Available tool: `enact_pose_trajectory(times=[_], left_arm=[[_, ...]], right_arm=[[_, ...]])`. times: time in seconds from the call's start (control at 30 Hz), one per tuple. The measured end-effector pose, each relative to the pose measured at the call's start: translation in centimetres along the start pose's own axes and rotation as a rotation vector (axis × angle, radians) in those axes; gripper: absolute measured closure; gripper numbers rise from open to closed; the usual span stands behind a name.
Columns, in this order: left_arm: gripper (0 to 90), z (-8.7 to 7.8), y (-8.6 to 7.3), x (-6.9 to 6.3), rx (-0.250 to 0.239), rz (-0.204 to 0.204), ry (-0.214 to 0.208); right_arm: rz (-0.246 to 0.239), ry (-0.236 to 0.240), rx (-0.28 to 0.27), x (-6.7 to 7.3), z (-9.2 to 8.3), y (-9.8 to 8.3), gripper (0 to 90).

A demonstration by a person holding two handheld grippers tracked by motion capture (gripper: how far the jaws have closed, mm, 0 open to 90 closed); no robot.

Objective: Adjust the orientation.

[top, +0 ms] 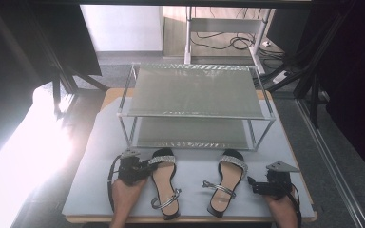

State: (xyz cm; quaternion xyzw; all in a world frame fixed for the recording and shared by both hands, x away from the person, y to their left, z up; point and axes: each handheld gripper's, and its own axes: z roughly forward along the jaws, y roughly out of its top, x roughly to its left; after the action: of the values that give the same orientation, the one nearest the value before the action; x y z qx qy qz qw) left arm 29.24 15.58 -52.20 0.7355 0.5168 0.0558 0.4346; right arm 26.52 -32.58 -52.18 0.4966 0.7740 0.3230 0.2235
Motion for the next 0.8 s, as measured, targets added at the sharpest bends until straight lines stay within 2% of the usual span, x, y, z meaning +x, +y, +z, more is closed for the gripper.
enact_pose_trajectory(times=[0.1, 0.23, 0.3, 0.43, 0.57, 0.77, 0.8], left_arm=[[66.0, 0.1, 0.2, 0.2, 0.002, -0.01, -0.014], [68.8, 0.1, 0.9, 0.8, 0.042, -0.025, -0.054], [69.0, 0.1, 0.9, 0.9, 0.045, -0.028, -0.058], [69.9, 0.0, 1.5, 1.2, 0.052, -0.059, -0.09], [70.4, -0.7, 2.3, 1.4, 0.061, -0.071, -0.107], [70.6, -1.8, 3.8, 0.9, 0.067, -0.064, -0.115], [70.6, -1.9, 4.0, 0.9, 0.069, -0.071, -0.128]], right_arm=[[0.0, 0.0, 0.0, 0.0, 0.0, 0.0, 6.1], [0.0, 0.0, 0.0, 0.0, 0.0, 0.0, 6.1], [0.0, 0.0, 0.0, 0.0, 0.0, 0.0, 6.1], [0.0, 0.0, -0.001, 0.0, 0.0, 0.0, 6.1], [0.0, 0.001, -0.001, 0.0, 0.0, 0.0, 6.2], [0.0, 0.001, -0.001, 0.0, 0.0, 0.0, 6.2], [0.0, 0.001, -0.001, 0.0, 0.0, 0.0, 6.2]])
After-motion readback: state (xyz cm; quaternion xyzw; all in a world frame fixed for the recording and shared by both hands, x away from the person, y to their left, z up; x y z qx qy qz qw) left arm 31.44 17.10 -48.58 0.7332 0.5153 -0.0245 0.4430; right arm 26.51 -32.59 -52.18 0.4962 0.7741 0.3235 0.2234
